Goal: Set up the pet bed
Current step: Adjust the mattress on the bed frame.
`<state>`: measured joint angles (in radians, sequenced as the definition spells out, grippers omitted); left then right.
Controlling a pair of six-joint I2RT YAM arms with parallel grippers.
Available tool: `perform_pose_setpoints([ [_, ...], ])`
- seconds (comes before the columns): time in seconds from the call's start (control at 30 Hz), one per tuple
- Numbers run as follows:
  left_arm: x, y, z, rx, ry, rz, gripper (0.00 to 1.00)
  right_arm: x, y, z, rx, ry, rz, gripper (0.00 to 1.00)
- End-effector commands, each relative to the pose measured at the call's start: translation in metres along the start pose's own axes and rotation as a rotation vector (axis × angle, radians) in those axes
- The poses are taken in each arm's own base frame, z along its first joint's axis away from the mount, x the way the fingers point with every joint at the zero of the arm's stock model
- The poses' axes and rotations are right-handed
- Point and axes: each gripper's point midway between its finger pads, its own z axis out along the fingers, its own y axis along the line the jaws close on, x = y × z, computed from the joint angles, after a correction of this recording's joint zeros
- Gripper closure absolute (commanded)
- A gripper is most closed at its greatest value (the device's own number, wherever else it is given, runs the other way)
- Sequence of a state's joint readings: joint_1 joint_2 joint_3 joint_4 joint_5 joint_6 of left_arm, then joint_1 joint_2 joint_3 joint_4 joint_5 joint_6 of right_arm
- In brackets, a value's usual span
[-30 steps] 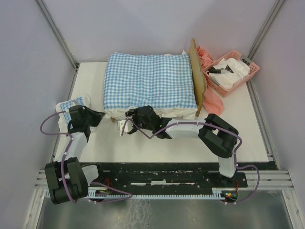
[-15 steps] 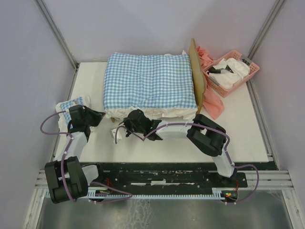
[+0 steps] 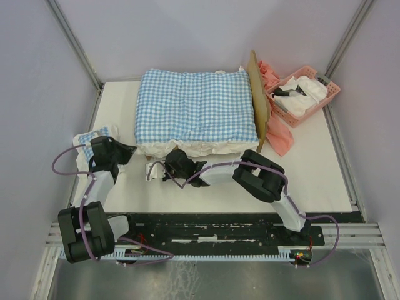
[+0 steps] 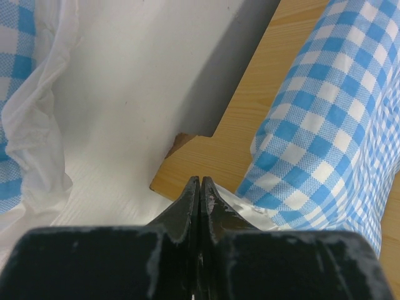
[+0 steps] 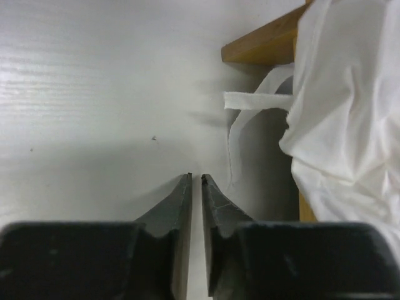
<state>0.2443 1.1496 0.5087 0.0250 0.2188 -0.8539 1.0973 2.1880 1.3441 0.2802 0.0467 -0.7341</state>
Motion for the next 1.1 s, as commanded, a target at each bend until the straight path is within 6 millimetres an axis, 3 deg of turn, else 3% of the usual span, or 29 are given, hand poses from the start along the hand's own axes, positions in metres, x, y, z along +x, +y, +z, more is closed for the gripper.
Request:
perform_pose_setpoints([
  [0.0,-0.02,0.029,0.001,-0.152,-0.089,0.053,0.97,-0.02,-0.021,-0.007,0.082,-0.072,0.201,0.74],
  [0.1,-0.024,0.028,-0.001,-0.159,-0.103,0.055,0.94,-0.028,-0.025,-0.036,0.082,-0.106,0.274,0.57],
  [0.2,-0.028,0.025,-0.005,-0.162,-0.115,0.049,0.81,-0.027,-0.029,-0.078,0.072,-0.134,0.321,0.44],
  [0.3,-0.04,0.018,-0.016,-0.176,-0.155,0.049,0.65,-0.021,-0.035,-0.109,0.087,-0.158,0.309,0.36],
  [0.37,-0.05,0.007,-0.027,-0.153,-0.198,0.061,0.58,-0.017,-0.041,-0.118,0.104,-0.167,0.292,0.35],
  [0.47,-0.061,-0.018,-0.046,-0.064,-0.255,0.086,0.53,-0.011,-0.06,-0.121,0.171,-0.137,0.271,0.34],
  [0.57,-0.058,-0.049,-0.057,0.051,-0.247,0.151,0.53,-0.004,-0.077,-0.115,0.234,-0.101,0.258,0.34],
  [0.63,-0.041,-0.069,-0.06,0.112,-0.209,0.228,0.52,0.0,-0.084,-0.108,0.26,-0.089,0.258,0.33],
  [0.77,-0.007,-0.088,-0.061,0.168,-0.13,0.298,0.51,0.012,-0.096,-0.091,0.308,-0.059,0.257,0.35],
  [0.87,0.019,-0.096,-0.062,0.206,-0.077,0.314,0.51,0.015,-0.091,-0.08,0.291,-0.054,0.251,0.42],
  [0.9,0.026,-0.097,-0.062,0.212,-0.064,0.311,0.51,0.018,-0.088,-0.078,0.288,-0.054,0.253,0.51],
  [1.0,0.052,-0.096,-0.06,0.256,-0.004,0.289,0.51,0.025,-0.084,-0.074,0.307,-0.065,0.261,0.91],
  [1.07,0.069,-0.094,-0.058,0.272,0.039,0.255,0.51,0.032,-0.079,-0.071,0.308,-0.066,0.264,0.98],
])
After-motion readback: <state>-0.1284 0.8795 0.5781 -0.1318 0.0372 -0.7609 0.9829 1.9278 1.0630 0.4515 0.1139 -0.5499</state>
